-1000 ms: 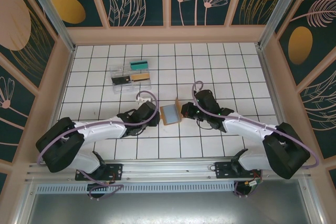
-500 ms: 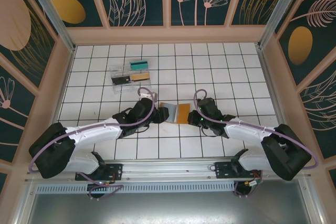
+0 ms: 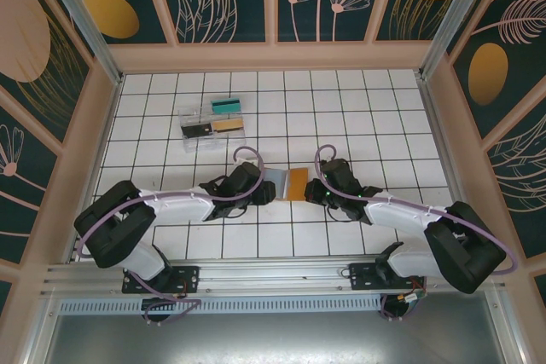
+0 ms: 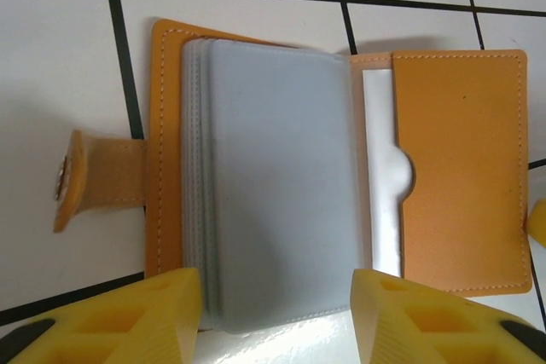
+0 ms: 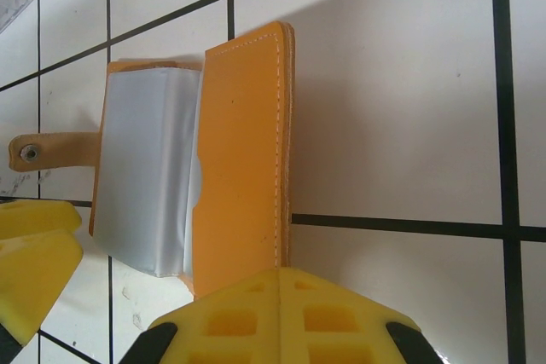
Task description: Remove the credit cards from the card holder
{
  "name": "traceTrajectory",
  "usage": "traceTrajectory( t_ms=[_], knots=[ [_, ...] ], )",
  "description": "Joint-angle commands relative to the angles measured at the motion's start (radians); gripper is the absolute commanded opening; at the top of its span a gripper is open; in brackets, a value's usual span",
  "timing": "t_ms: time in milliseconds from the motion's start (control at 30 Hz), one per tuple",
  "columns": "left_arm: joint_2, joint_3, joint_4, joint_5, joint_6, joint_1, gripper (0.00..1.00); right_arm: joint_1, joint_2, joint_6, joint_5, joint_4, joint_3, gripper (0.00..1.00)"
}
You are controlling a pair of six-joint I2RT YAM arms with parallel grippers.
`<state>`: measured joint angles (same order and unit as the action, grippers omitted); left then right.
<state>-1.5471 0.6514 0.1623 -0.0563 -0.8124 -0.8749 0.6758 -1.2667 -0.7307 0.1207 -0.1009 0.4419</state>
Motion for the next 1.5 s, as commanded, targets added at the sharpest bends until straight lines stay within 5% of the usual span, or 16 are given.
traceTrajectory(
  t_ms=[0,633,967,1467],
  knots=[
    [-0.016,0.027,0.026,0.004,0.024,0.007,0.49,-0.004,-0.018,0.017,-0.005,-0.028,-0.013,0.0],
    [-0.081,0.053,0.043,0.071,0.019,0.007,0.5,-0.012,-0.064,0.032,0.014,-0.045,0.011,0.0],
    [-0.001,0.043,-0.02,-0.047,0.031,0.008,0.5,-0.016,-0.074,0.033,0.027,-0.052,0.016,0.0],
    [-0.075,0.061,-0.034,-0.043,0.039,0.008,0.49,-0.016,-0.065,0.029,0.028,-0.047,0.01,0.0]
  ],
)
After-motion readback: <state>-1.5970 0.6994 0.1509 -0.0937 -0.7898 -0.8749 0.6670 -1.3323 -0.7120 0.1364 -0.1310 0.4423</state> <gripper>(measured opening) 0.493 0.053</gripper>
